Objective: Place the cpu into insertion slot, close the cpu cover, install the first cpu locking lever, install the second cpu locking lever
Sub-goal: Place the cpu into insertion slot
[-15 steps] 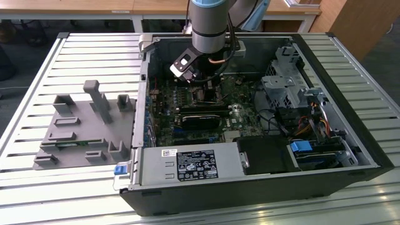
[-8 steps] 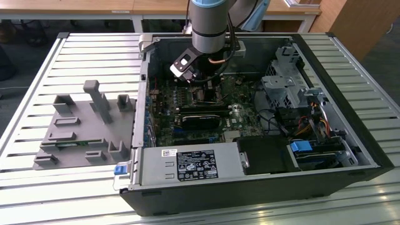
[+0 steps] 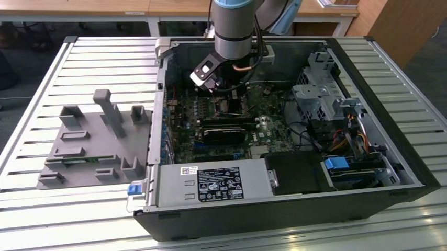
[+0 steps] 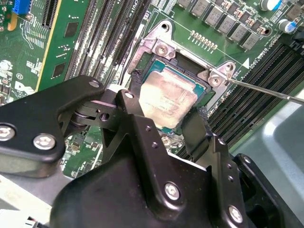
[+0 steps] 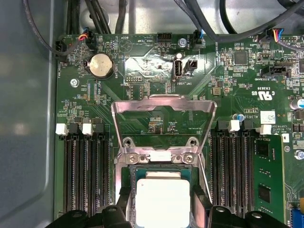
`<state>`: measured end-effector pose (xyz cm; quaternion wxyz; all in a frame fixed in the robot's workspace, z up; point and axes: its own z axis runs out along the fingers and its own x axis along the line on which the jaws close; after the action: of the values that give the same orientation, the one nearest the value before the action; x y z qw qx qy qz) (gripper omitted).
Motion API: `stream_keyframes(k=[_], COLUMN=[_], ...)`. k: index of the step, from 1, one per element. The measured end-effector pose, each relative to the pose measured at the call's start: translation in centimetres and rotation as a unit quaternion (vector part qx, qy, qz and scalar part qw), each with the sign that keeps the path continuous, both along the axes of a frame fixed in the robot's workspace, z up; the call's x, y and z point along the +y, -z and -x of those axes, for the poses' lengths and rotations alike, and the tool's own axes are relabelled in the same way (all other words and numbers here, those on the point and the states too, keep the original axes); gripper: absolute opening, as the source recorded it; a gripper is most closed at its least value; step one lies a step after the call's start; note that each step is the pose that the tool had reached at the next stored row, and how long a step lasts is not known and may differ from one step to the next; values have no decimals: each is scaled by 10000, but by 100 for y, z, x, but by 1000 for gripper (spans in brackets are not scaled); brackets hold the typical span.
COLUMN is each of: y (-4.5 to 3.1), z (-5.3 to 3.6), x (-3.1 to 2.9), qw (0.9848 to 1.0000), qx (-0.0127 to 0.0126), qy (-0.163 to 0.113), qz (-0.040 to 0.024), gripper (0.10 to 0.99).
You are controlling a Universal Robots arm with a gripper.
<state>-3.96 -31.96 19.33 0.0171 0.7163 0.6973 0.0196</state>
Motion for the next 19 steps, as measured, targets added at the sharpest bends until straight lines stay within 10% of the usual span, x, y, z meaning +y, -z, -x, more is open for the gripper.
stream_keyframes(k=[19], y=[-15], z=[-33], x=[25], qw=[10000], qx=[0], qy=[-4], qz=[0], gripper=[612])
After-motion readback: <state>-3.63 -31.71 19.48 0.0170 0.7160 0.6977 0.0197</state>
